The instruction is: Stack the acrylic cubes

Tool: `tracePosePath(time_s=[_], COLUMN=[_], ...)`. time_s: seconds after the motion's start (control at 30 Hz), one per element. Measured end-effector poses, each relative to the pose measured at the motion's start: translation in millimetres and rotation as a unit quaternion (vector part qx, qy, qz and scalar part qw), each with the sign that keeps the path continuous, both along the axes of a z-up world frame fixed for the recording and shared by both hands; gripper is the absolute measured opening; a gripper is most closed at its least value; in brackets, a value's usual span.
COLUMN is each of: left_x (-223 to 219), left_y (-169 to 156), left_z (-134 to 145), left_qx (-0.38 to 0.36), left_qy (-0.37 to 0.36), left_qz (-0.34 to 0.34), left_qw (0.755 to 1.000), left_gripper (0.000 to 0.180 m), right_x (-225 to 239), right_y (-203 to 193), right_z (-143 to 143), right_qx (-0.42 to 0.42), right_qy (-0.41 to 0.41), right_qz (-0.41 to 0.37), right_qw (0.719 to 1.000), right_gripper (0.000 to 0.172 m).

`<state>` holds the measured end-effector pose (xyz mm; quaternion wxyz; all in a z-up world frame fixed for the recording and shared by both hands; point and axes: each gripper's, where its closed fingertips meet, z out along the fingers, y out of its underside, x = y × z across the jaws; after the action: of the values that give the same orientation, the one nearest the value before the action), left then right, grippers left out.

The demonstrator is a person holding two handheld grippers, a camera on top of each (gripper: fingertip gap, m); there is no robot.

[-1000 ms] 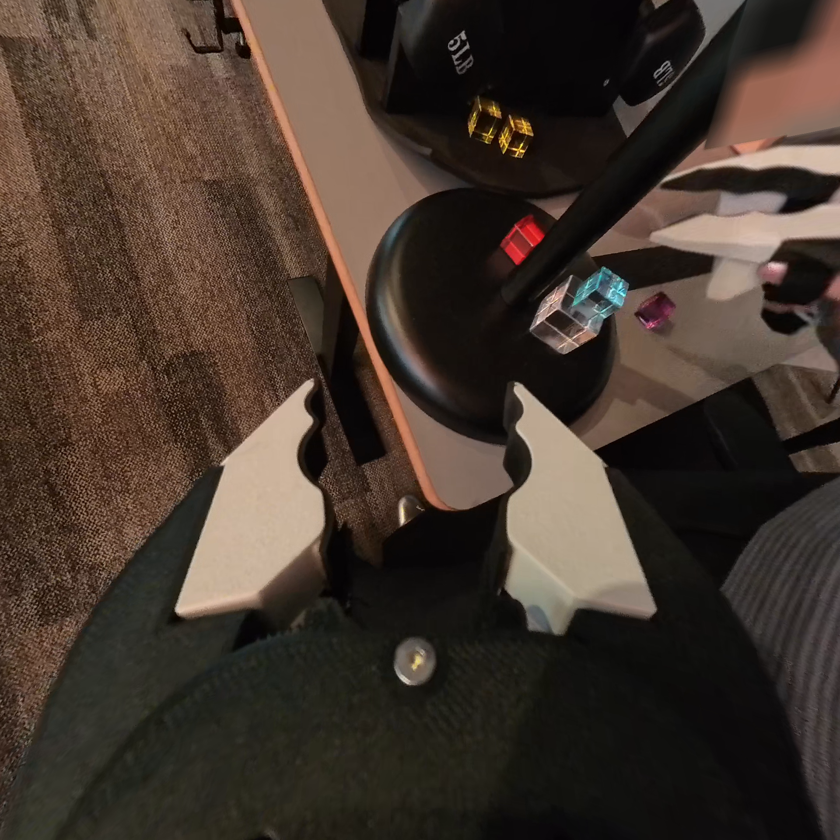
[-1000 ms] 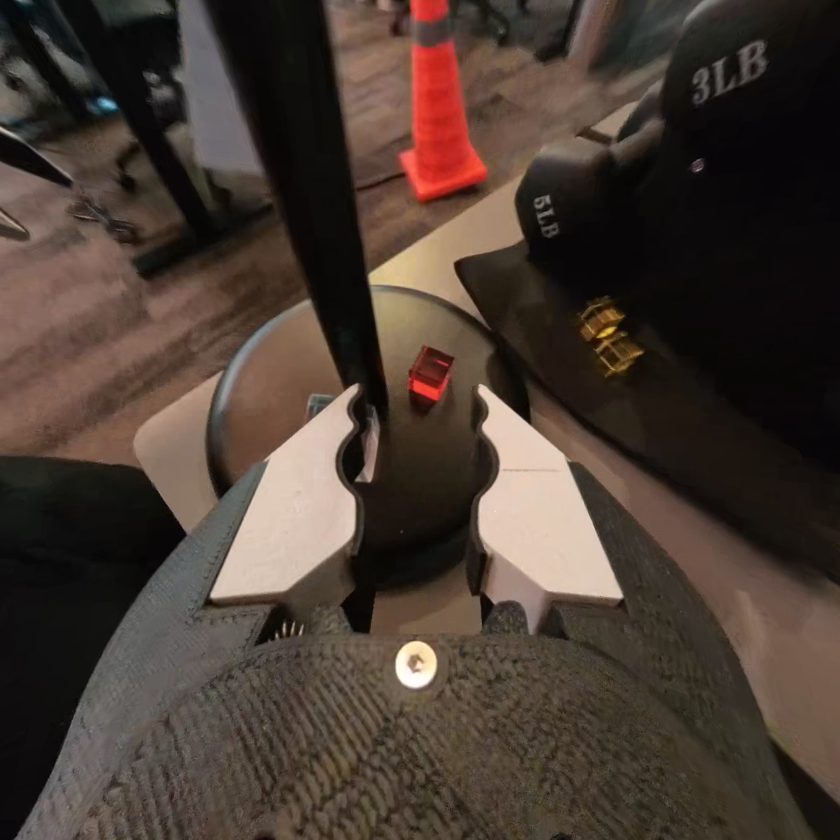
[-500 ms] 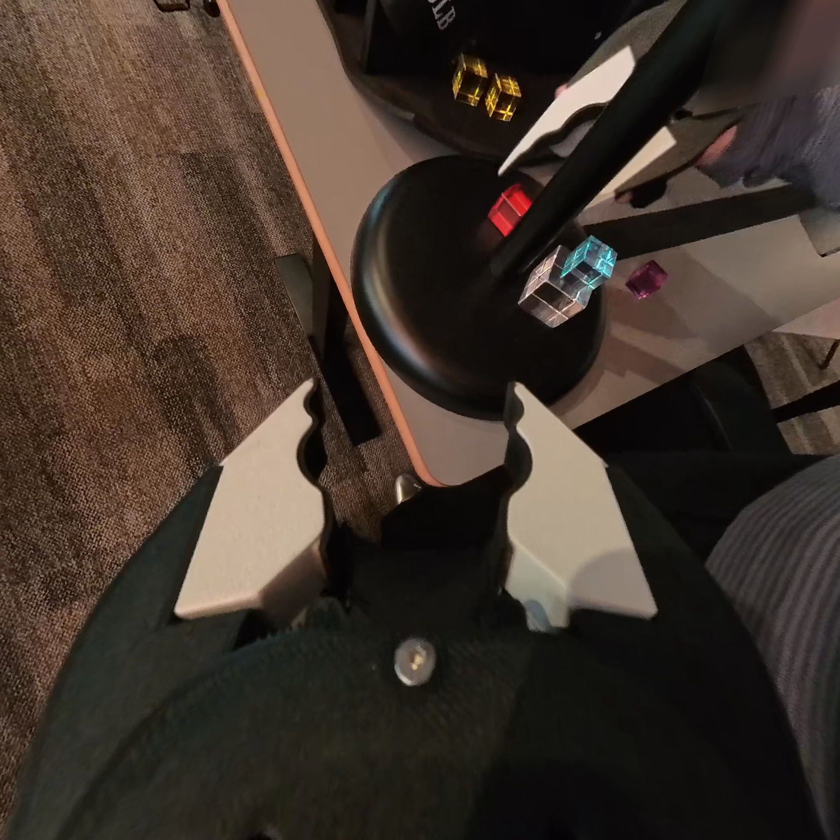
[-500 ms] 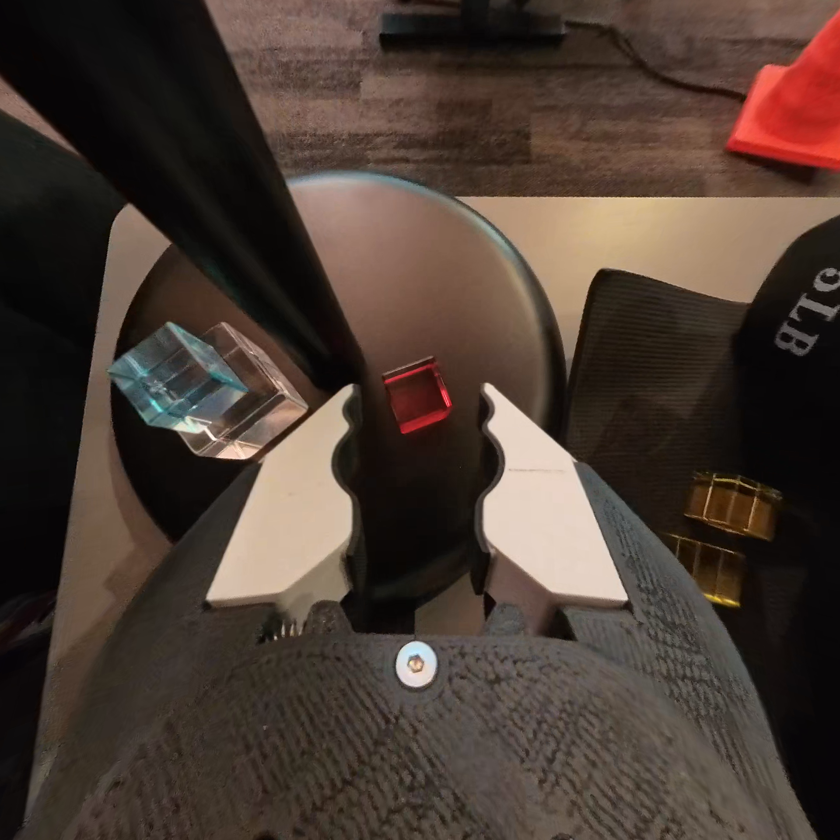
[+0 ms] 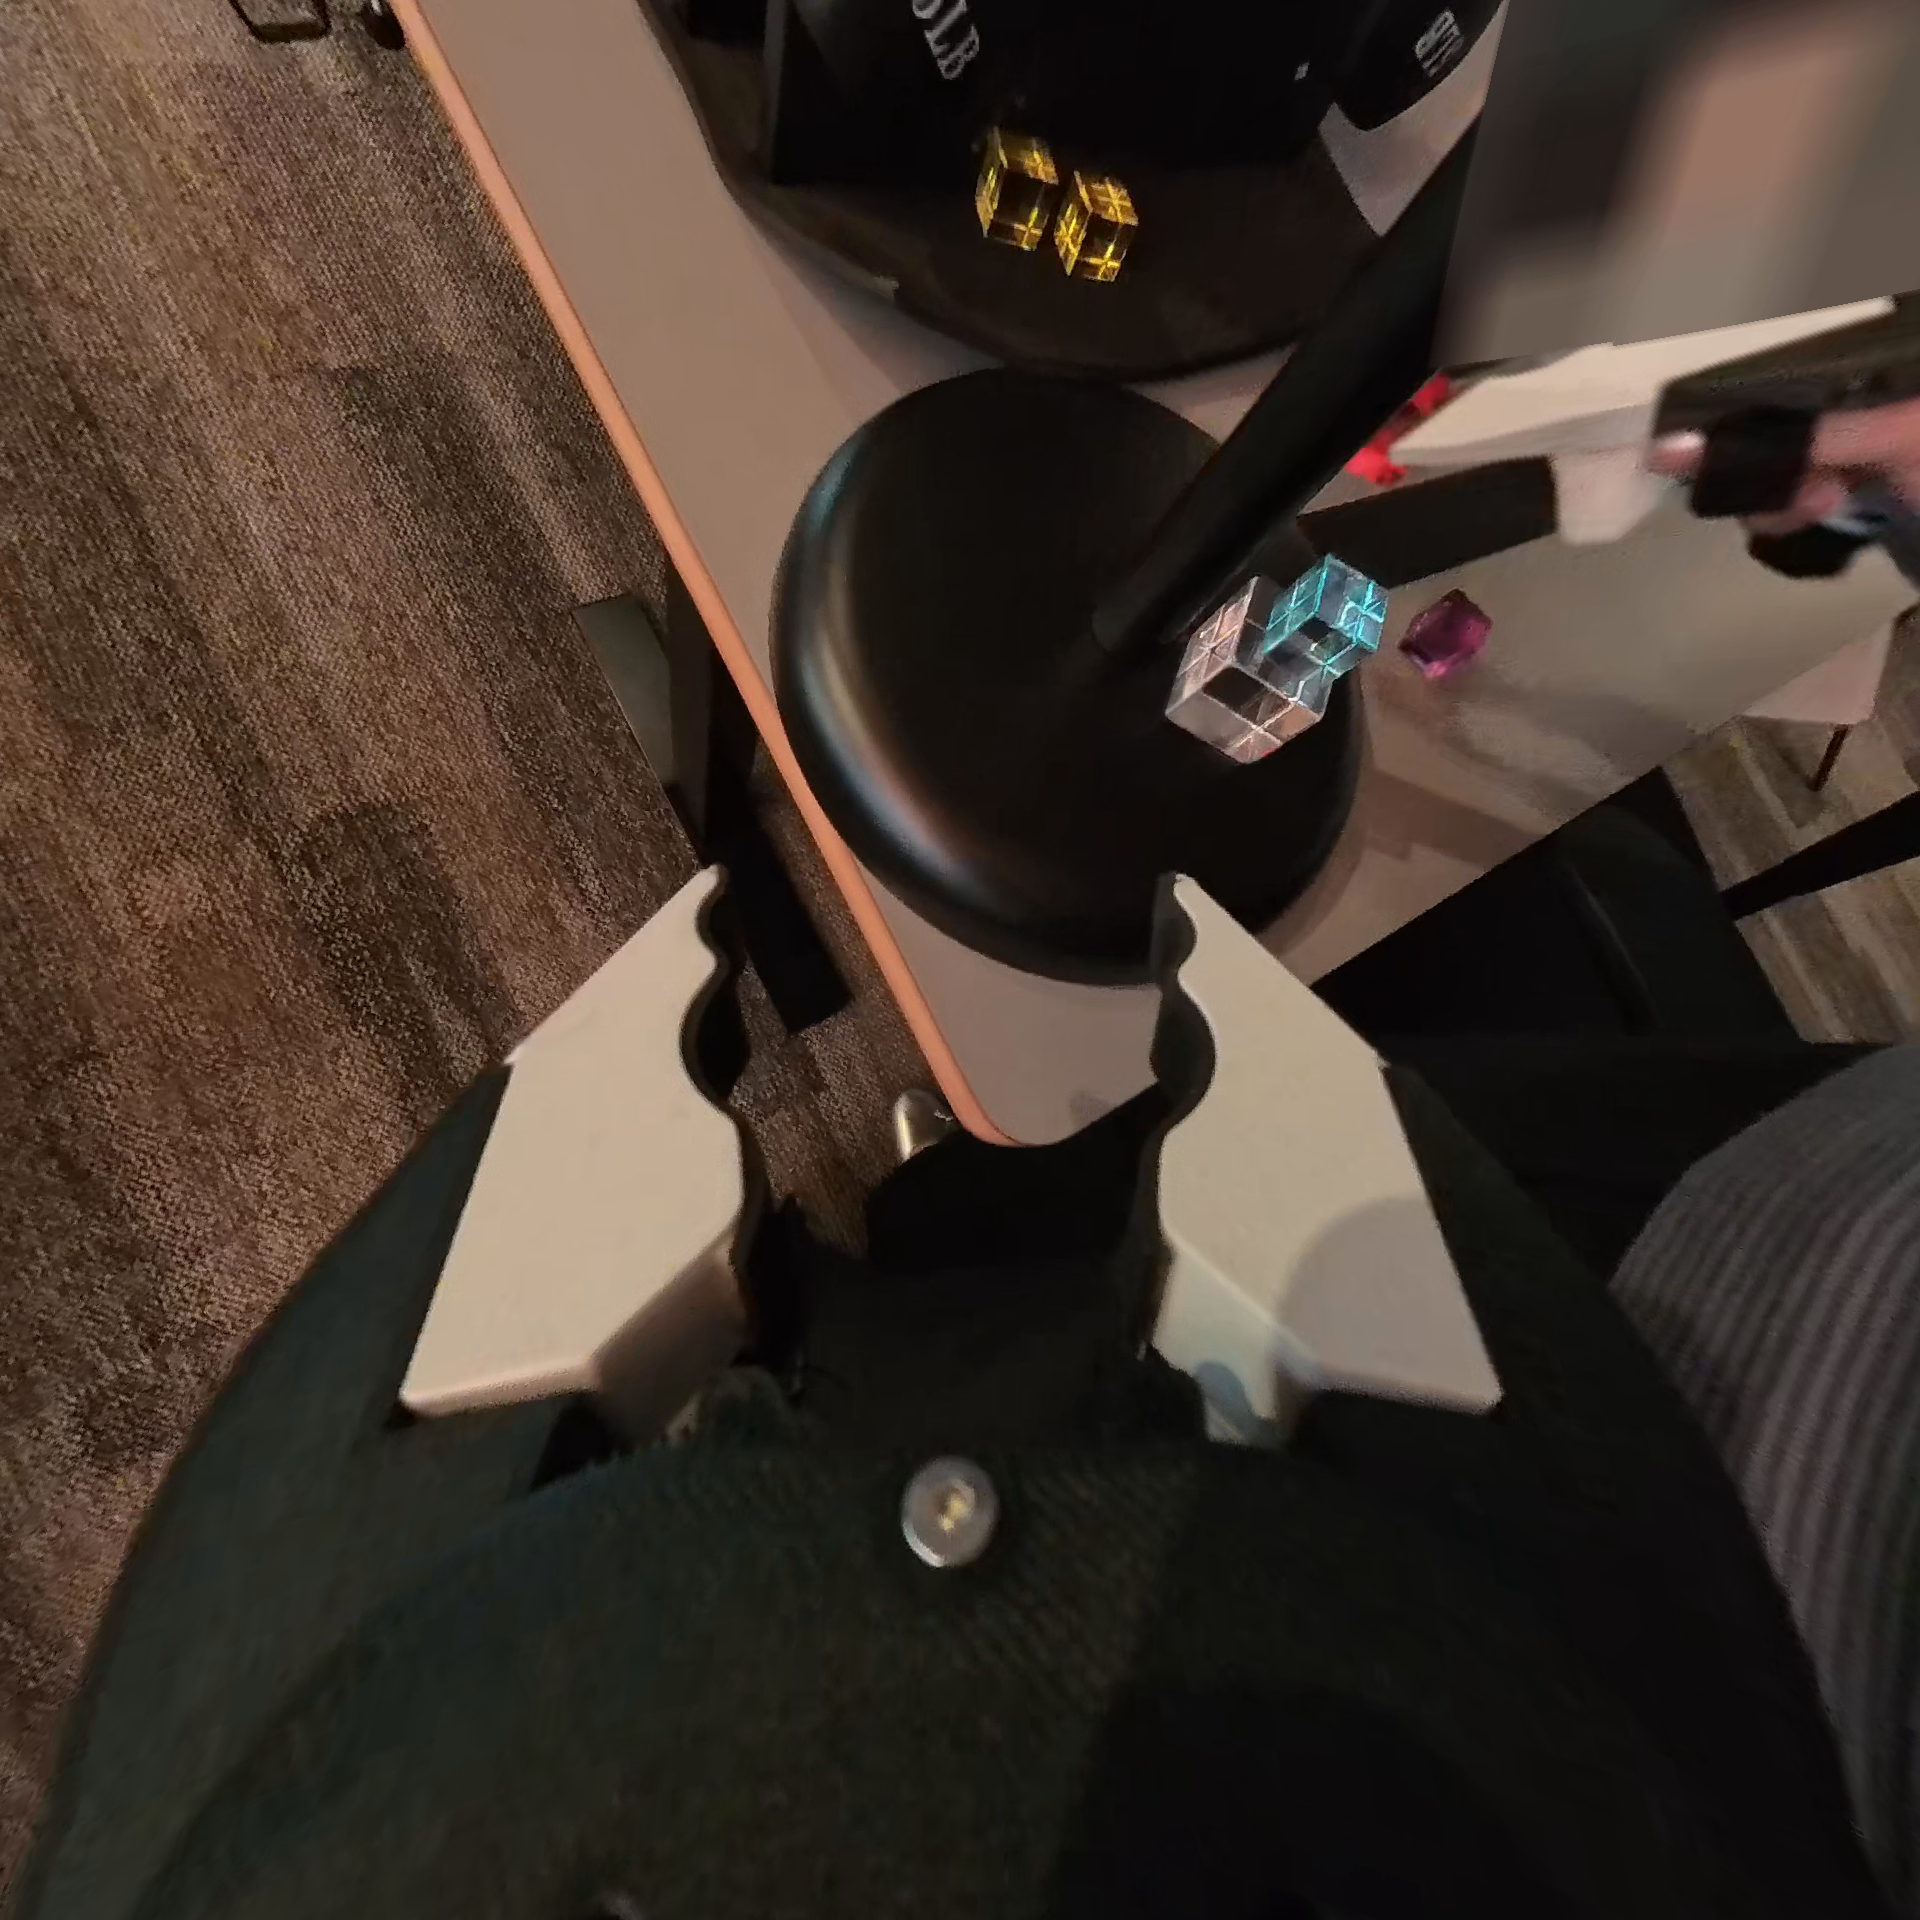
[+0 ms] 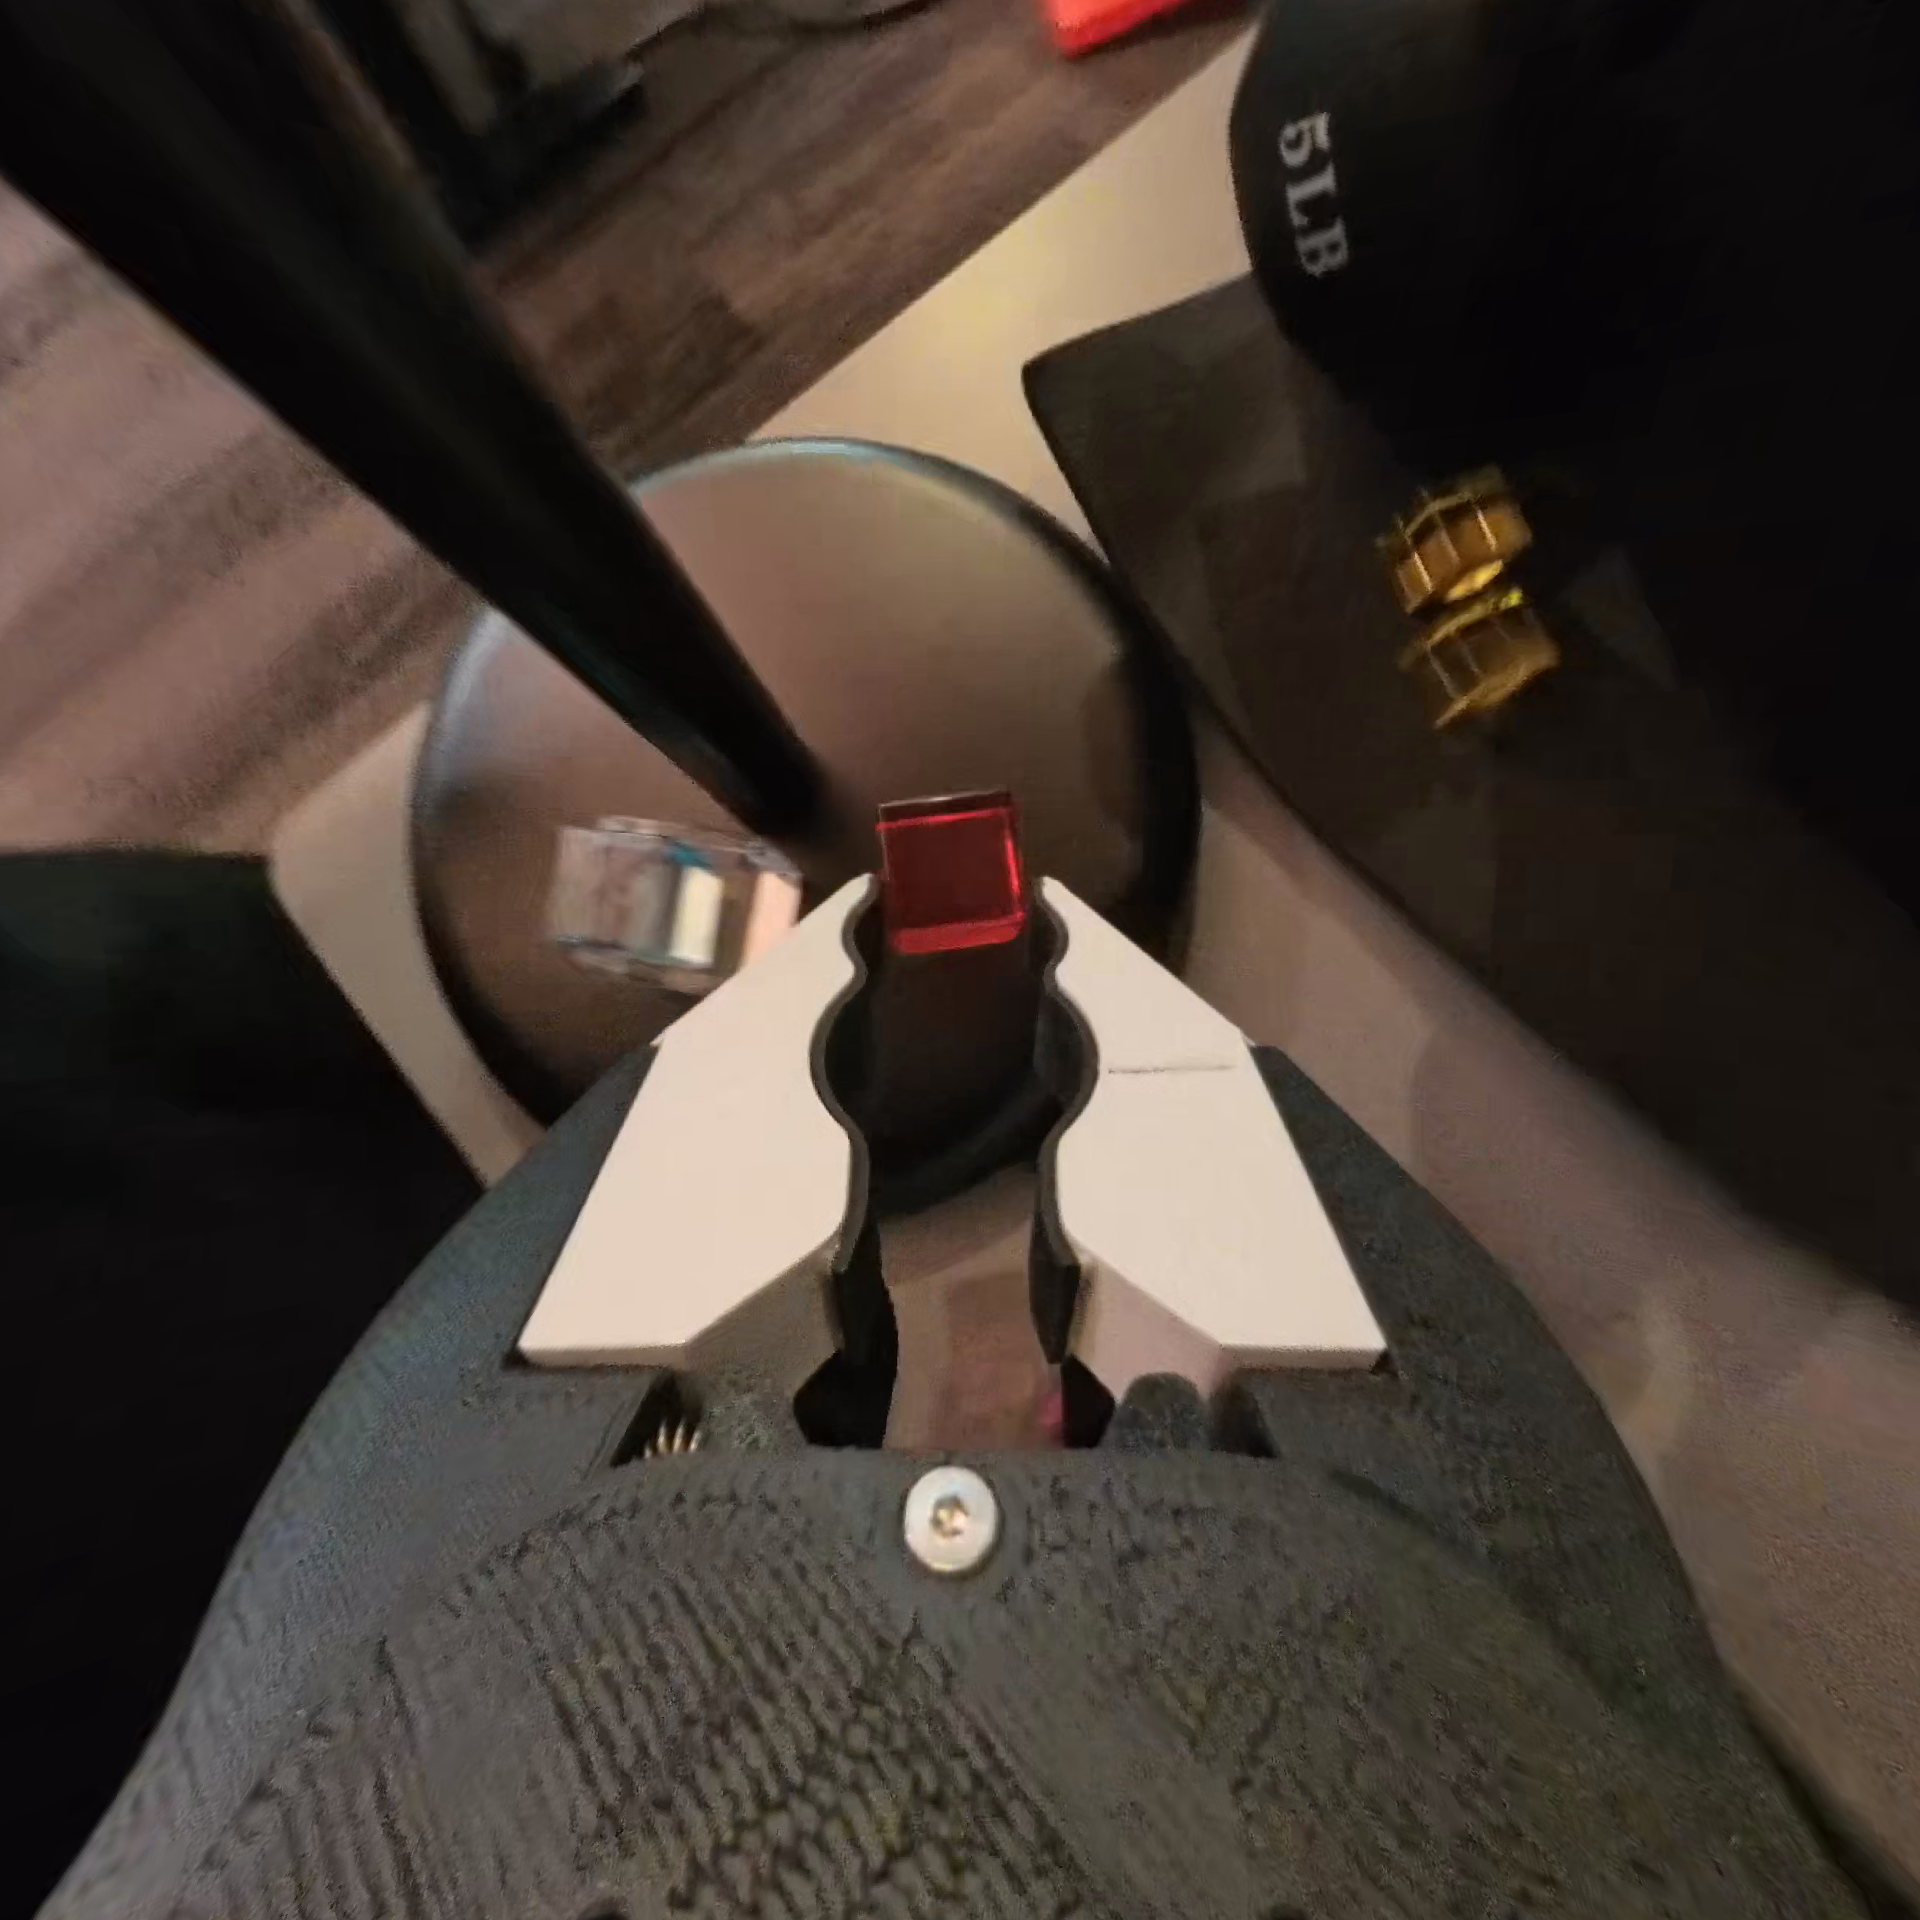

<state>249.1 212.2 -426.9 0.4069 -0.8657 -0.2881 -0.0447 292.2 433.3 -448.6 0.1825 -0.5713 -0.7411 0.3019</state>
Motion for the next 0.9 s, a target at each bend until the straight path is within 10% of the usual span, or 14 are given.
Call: tracePosePath(time_s=[0.9], left_x=[-5], left_y=[8], left_z=[-4], left_qx=[0.017], left_qy=[0.005], left_qz=[-0.035], left_qw=[0.999], left_gripper=[0.078], right_x=[17], right_y=[-62], right_z=[5], right_qx=[0.040], right_qy=[-0.024], right_qz=[-0.128], right_qw=[0.991], right_gripper=[0.024])
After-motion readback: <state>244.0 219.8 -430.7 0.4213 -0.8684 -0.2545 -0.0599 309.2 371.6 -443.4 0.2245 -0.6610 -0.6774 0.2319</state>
